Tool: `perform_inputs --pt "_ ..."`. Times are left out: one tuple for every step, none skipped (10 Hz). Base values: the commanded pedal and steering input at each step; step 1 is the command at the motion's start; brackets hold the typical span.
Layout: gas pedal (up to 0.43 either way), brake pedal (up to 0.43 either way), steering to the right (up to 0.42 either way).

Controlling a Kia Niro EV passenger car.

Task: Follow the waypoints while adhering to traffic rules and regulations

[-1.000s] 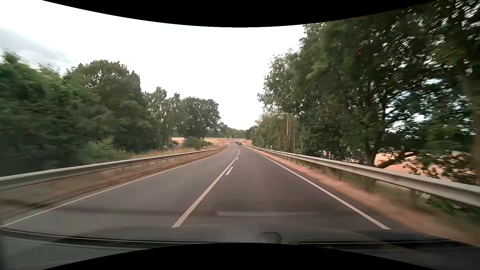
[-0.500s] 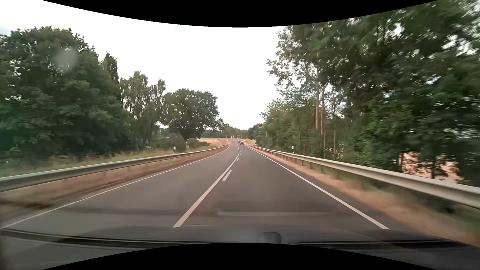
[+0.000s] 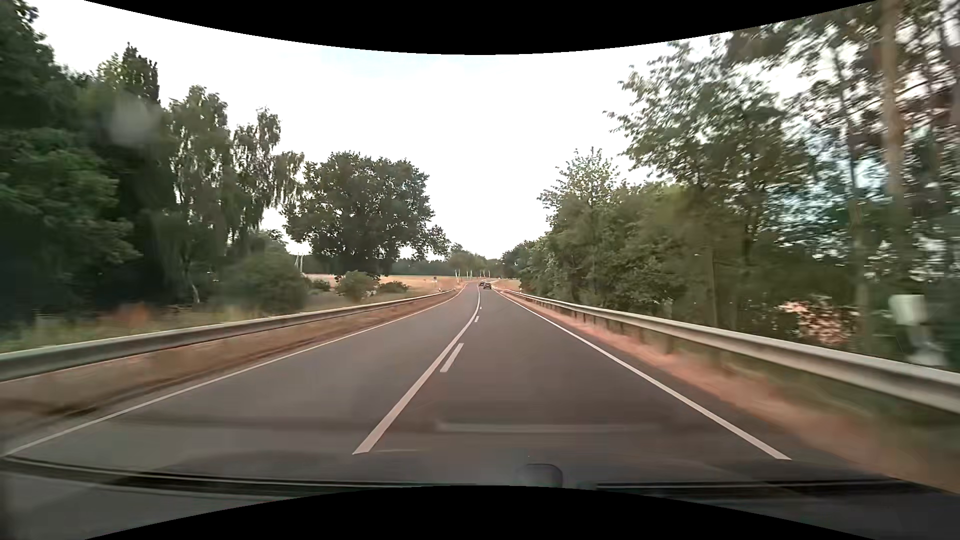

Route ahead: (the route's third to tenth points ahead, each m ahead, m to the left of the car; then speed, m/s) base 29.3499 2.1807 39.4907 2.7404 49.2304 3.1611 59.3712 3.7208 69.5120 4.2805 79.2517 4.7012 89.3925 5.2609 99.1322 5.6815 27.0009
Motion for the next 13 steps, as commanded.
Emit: perform_inputs --pt "0.118 0.000 -0.008" --pt "0.118 0.000 -0.008" --pt "0.118 0.000 -0.008" --pt "0.118 0.000 -0.006" --pt "0.118 0.000 -0.006" --pt "0.118 0.000 -0.006" --pt "0.110 0.000 -0.006" --pt "0.110 0.000 -0.007" --pt "0.098 0.000 -0.008" --pt "0.087 0.000 -0.008" --pt "0.087 0.000 -0.008" --pt "0.087 0.000 -0.008" --pt "0.067 0.000 -0.008"
